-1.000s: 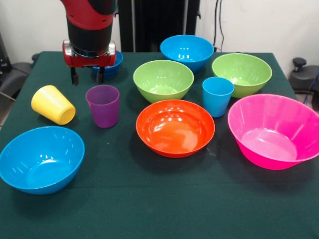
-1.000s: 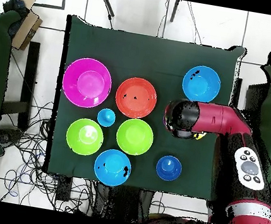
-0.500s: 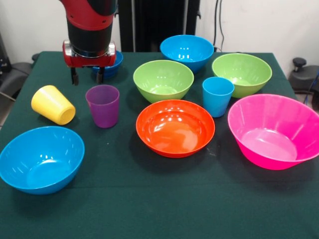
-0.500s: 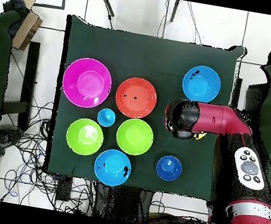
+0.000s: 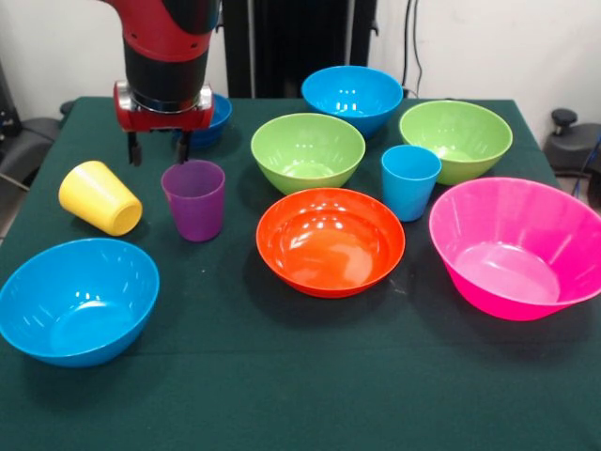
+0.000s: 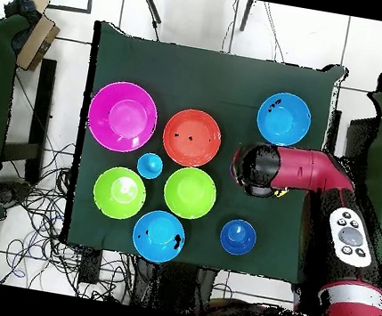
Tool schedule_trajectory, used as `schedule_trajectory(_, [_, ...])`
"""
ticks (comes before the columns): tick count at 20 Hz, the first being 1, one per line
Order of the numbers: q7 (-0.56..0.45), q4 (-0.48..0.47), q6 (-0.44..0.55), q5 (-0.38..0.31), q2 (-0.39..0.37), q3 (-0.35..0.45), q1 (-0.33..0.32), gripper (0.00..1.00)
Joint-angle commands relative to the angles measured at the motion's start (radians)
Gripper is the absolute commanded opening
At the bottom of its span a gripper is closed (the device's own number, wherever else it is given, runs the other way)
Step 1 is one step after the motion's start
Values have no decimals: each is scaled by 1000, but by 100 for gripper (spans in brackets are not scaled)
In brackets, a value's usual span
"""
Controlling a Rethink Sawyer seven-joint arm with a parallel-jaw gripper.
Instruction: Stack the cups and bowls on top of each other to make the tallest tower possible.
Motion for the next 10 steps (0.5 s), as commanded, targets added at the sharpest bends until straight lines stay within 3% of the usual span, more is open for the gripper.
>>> schedule_trajectory(1, [-73, 22, -108, -102, 66, 12, 7, 100])
schedule_trajectory(10, [-60, 23, -134, -119, 79, -3, 16, 100])
